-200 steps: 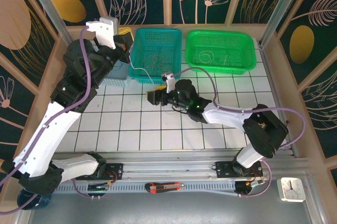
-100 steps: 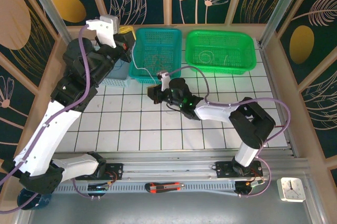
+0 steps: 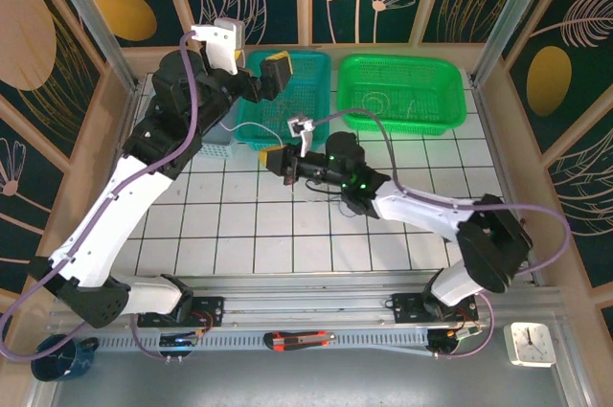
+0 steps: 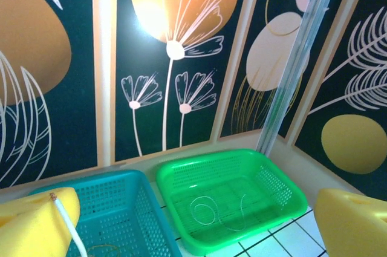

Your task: Untangle the cables

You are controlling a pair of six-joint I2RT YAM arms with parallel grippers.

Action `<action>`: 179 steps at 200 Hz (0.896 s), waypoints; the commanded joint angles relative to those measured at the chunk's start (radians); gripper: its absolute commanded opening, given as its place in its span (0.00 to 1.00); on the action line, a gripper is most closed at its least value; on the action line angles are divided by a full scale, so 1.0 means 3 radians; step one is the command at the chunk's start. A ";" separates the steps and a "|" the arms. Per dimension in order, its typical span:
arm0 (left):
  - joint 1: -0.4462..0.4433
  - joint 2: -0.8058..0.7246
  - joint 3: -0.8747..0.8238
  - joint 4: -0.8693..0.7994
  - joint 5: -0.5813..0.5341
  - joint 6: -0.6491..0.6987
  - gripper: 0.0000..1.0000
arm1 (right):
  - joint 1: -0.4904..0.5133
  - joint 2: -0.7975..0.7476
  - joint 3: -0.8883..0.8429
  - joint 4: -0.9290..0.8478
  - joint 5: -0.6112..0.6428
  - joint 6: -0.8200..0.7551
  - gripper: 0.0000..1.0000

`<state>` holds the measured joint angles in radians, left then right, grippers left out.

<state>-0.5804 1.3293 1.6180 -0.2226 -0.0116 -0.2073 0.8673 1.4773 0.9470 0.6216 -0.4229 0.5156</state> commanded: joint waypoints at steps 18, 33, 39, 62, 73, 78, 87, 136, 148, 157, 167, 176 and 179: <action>0.0015 -0.0093 0.0220 -0.0044 -0.0306 0.0006 0.99 | -0.0167 -0.0396 0.0031 0.0063 -0.0204 0.0169 0.00; 0.0015 -0.0105 0.0280 -0.0116 -0.0463 0.0016 0.99 | -0.0298 -0.0530 -0.0032 0.0222 -0.0274 0.0363 0.00; 0.0017 -0.0106 0.0312 -0.0156 -0.0519 0.0013 0.99 | -0.0358 -0.0579 -0.0057 0.0286 -0.0296 0.0449 0.00; 0.0012 -0.0063 0.0443 -0.0337 -0.0737 0.0012 0.99 | -0.0553 -0.0730 -0.0118 0.0393 -0.0357 0.0664 0.00; 0.0017 -0.0060 0.0451 -0.0374 -0.0796 0.0016 0.99 | -0.0622 -0.0792 -0.0161 0.0368 -0.0347 0.0672 0.00; 0.0017 -0.0060 0.0452 -0.0385 -0.0818 0.0015 0.99 | -0.0649 -0.0818 -0.0186 0.0344 -0.0333 0.0669 0.00; 0.0013 -0.0055 0.0451 -0.0420 -0.0867 0.0016 0.99 | -0.0692 -0.0862 -0.0240 0.0317 -0.0307 0.0671 0.00; 0.0017 -0.0079 0.0191 -0.0525 -0.1114 0.0000 0.99 | -0.0930 -0.1083 -0.0612 0.0363 -0.0120 0.0828 0.00; 0.0018 -0.0112 0.0065 -0.0517 -0.1156 -0.0007 0.99 | -0.1006 -0.1138 -0.0697 0.0380 -0.0075 0.0881 0.00; 0.0020 -0.0151 -0.0057 -0.0489 -0.1170 -0.0022 0.99 | -0.1049 -0.1178 -0.0749 0.0377 -0.0058 0.0919 0.00; 0.0022 -0.0217 -0.0223 -0.0428 -0.1161 -0.0048 0.99 | -0.1050 -0.1212 -0.0802 0.0382 -0.0053 0.0964 0.00; 0.0023 -0.0285 -0.0399 -0.0364 -0.1120 -0.0073 0.99 | -0.1176 -0.1232 -0.0833 0.0393 -0.0058 0.1000 0.00; 0.0025 -0.0306 -0.0456 -0.0336 -0.1099 -0.0075 0.99 | -0.1193 -0.1236 -0.0841 0.0398 -0.0058 0.1009 0.00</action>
<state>-0.5804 1.2884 1.5841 -0.3489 -0.3283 -0.2092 0.5488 1.1500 0.7181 0.6895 -0.4614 0.7723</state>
